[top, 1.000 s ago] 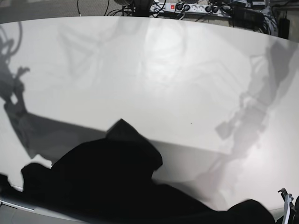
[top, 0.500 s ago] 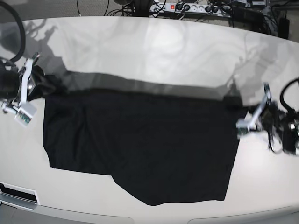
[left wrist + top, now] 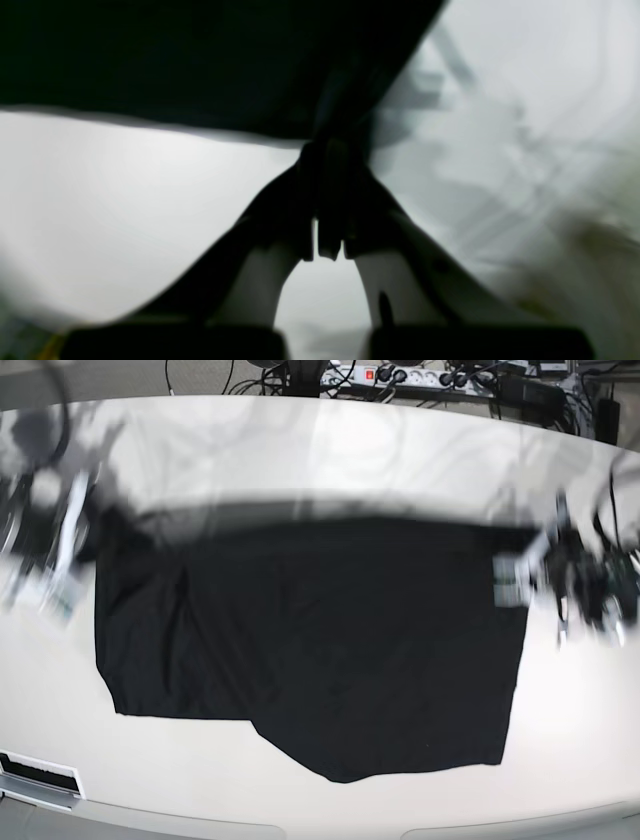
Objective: Layout the t-shirt on the table in an organized manner, then fold the t-shirt properly
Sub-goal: 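Pull the shirt edge taut between both grippers, dragging it away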
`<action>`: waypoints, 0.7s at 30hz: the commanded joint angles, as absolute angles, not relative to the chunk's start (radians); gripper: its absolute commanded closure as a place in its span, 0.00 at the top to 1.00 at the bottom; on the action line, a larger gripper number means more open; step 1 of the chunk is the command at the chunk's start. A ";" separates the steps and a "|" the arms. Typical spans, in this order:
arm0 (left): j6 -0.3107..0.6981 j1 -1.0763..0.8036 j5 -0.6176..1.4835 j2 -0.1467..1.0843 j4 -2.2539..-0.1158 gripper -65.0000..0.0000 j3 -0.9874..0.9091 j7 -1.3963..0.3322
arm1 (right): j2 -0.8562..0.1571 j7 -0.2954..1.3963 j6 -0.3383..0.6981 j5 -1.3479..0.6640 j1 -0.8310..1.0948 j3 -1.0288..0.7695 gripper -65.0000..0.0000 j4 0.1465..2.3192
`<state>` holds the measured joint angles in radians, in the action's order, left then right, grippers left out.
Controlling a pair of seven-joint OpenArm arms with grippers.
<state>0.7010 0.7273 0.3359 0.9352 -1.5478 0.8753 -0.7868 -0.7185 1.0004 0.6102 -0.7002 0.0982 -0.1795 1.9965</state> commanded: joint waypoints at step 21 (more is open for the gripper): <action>0.698 1.228 0.952 0.871 -1.208 0.00 0.664 -1.235 | -0.982 1.251 0.648 -1.314 -0.212 -0.305 0.00 1.813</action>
